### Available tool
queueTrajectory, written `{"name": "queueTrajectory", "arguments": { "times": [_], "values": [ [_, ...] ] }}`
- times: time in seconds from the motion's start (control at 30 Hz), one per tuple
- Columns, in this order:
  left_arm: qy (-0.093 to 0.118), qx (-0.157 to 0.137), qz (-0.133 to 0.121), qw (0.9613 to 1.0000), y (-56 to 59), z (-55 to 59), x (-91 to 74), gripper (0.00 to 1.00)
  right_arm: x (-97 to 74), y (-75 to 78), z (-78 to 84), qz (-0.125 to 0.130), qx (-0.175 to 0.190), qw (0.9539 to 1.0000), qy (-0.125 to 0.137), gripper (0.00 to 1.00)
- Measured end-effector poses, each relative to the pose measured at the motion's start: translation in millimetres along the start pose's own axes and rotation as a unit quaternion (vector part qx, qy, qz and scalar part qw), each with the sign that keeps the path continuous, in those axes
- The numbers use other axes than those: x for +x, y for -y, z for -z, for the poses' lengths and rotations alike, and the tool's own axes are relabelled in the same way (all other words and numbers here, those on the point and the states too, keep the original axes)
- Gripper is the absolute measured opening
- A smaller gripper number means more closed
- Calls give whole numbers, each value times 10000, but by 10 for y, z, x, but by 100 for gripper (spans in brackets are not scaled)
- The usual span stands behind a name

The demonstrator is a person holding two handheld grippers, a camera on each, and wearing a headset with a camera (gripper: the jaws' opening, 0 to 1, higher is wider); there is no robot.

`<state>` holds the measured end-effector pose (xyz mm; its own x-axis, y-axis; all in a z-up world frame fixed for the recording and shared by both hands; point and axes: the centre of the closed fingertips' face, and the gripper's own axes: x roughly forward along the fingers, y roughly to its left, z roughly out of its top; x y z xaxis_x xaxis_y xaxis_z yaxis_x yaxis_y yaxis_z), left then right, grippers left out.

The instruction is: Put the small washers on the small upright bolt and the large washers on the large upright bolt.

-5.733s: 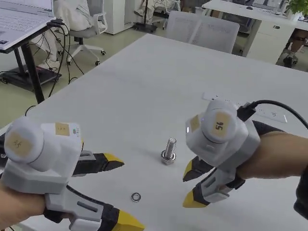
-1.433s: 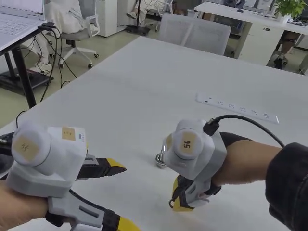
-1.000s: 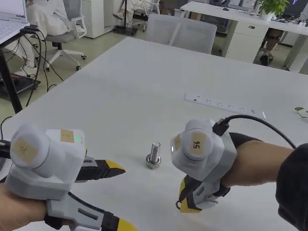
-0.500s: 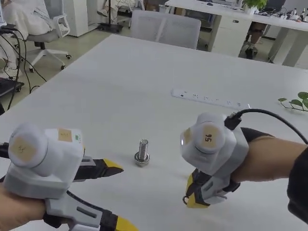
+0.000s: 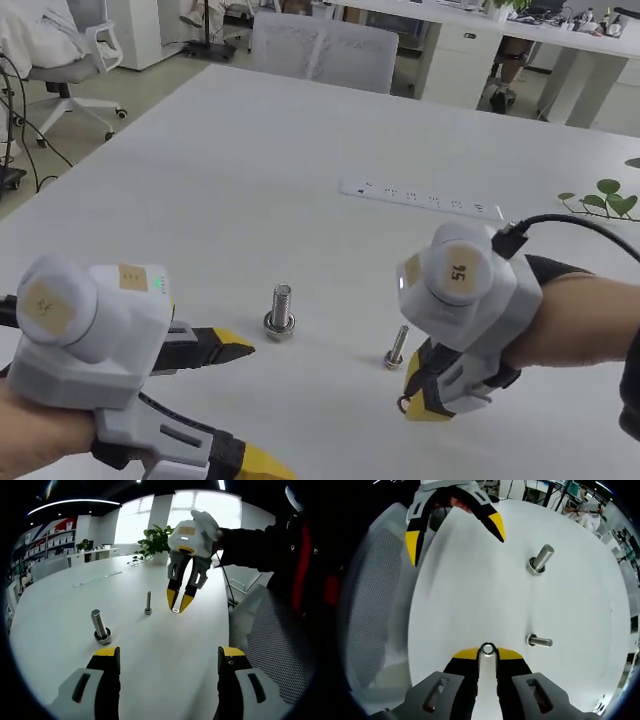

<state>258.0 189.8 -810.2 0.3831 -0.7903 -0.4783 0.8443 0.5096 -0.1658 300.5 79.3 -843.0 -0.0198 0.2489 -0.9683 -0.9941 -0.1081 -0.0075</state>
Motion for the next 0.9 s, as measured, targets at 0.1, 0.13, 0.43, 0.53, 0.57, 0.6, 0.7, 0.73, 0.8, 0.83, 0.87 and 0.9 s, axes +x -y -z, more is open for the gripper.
{"name": "queueTrajectory", "arguments": {
  "times": [0.1,0.13,0.43,0.53,0.57,0.6,0.7,0.73,0.8,0.83,0.87,0.9],
  "values": [
    [20,-15,3,10000,-8,-5,17,80,-22,19,47,21,64,10000,-12,13],
    [25,-17,3,10000,-9,-6,19,80,-29,26,59,29,85,10000,-19,13],
    [56,-41,17,10000,-9,0,35,80,-144,100,162,142,233,9996,-31,13],
    [56,-47,19,10000,-9,6,38,80,-186,126,187,183,246,9995,-52,13],
    [55,-51,18,10000,-9,8,38,80,-199,134,190,194,247,9995,-57,13],
    [55,-57,18,10000,-8,9,39,80,-218,146,190,210,246,9995,-60,13],
    [66,-65,17,10000,-2,8,38,80,-256,182,187,231,244,9994,-77,13],
    [66,-70,14,10000,-2,10,37,80,-276,197,177,247,233,9994,-78,13],
    [66,-76,5,9999,-4,12,33,80,-305,218,155,265,219,9994,-65,13],
    [67,-82,2,9999,-5,14,31,80,-327,232,133,276,201,9994,-51,13],
    [68,-84,1,9999,-6,15,30,80,-343,241,120,283,185,9994,-51,13],
    [64,-86,-7,9999,-9,18,27,80,-369,262,99,307,149,9994,-53,13]
  ]
}}
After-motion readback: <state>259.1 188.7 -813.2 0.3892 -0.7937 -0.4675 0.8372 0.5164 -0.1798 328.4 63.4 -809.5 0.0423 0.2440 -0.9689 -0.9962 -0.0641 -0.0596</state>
